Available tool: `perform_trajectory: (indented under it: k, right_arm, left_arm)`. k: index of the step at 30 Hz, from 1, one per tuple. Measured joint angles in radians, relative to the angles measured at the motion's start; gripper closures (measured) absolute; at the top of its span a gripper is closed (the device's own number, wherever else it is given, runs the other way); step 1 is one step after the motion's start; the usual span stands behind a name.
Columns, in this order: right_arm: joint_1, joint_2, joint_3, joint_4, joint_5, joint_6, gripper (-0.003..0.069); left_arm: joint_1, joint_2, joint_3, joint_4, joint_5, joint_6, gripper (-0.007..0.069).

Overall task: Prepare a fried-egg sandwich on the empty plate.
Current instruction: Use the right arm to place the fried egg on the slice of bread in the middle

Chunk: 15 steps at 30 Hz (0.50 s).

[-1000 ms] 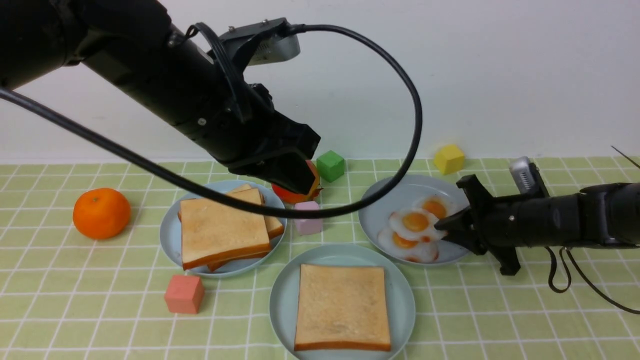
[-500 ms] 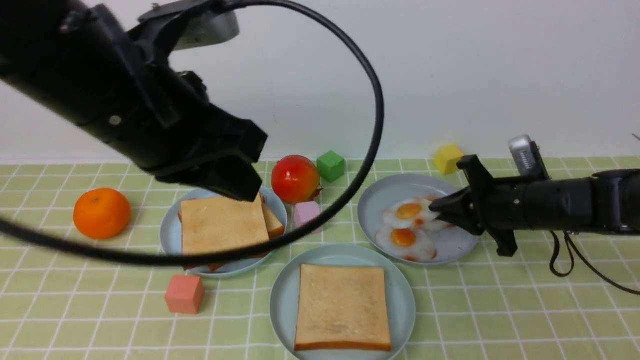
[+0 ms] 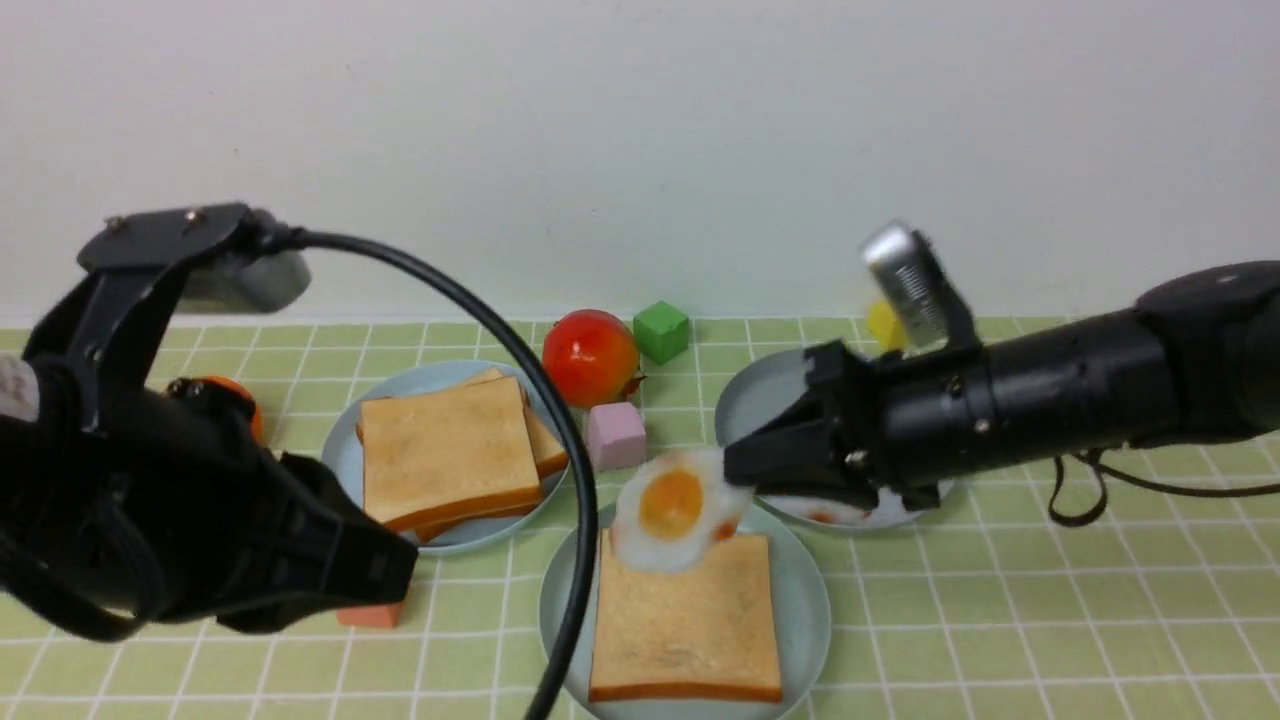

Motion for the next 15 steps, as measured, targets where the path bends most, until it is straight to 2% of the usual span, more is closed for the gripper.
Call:
perform_trajectory:
  k: [5, 11, 15]
  right_arm:
    - [0.076, 0.058, 0.000, -0.038, -0.147, 0.011, 0.0576]
    - [0.081, 0.100, 0.000, -0.049, -0.262, 0.014, 0.0484]
    - [0.081, 0.091, 0.000, -0.154, -0.268, 0.037, 0.0282]
  left_arm:
    - [0.000, 0.002, 0.012, -0.010, -0.010, -0.001, 0.0567]
    - [0.000, 0.003, 0.012, -0.015, -0.008, -0.001, 0.0567]
    - [0.000, 0.009, 0.012, -0.027, 0.007, -0.001, 0.0565]
